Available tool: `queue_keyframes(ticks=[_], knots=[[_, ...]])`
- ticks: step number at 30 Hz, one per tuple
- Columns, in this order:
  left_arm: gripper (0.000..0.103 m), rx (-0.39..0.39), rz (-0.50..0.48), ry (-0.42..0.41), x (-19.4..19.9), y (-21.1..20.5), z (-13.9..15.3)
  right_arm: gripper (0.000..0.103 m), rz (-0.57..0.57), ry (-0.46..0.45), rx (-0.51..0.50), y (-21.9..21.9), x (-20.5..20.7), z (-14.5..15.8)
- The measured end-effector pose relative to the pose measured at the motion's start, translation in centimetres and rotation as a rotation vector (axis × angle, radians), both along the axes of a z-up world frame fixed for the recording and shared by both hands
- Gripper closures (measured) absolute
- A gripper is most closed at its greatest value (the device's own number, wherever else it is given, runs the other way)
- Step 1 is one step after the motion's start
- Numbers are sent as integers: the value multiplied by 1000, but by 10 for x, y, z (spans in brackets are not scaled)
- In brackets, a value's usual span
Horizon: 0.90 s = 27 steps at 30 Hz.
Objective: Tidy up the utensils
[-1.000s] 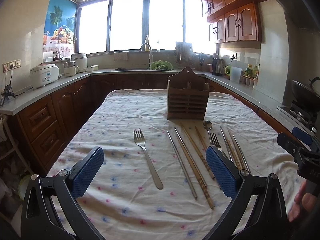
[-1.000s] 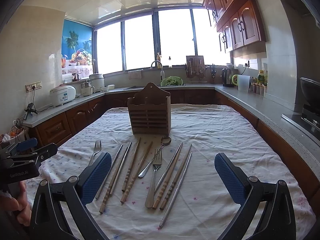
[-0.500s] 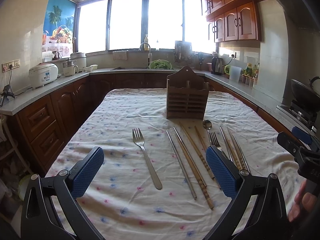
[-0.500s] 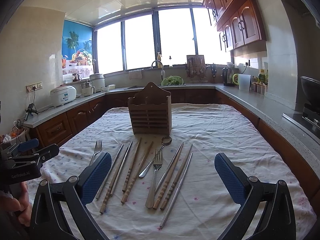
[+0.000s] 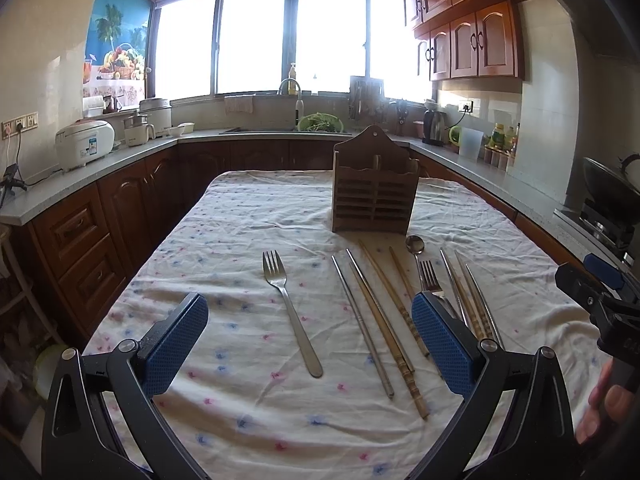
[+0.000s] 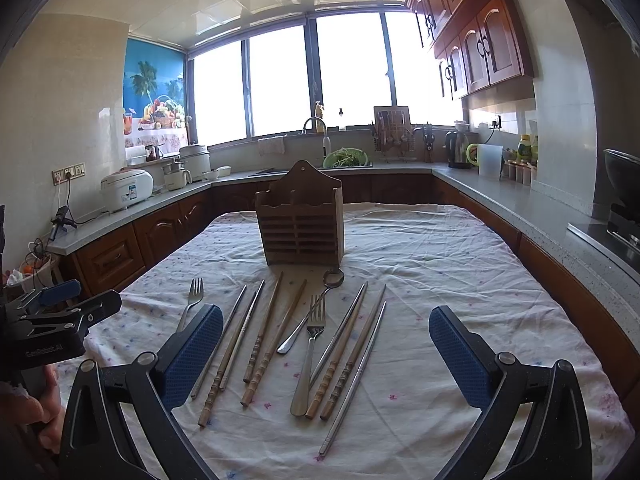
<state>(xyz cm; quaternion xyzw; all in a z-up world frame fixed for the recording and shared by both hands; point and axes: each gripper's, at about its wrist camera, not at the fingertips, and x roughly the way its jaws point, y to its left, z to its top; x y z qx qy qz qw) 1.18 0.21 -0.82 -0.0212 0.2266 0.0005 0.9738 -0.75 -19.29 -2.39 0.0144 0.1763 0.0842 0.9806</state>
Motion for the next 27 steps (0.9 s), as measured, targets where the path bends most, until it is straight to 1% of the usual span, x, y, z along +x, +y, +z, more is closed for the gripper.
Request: queue_keyframes(ticks=[10,15,18,24,26,27], knots=[[0,-12,1,27,8,3,-5,0,11,18,4,-1,8,1],[0,-33,9,67,17,6,-9,0,14,31,5,-1,13,1],[0,-53,-3,96,24,7,-13,0,11,41,5,-3,17,0],[0,-83,-12,139,41,11,-12,1,21,79,18,-8,31,-1],[1,-80,-15,154,48,11,-11,6,24,97,20,-9,38,-1],[2,-72,-18,164,53,10,-11,11,26,109,21,-10,42,-1]])
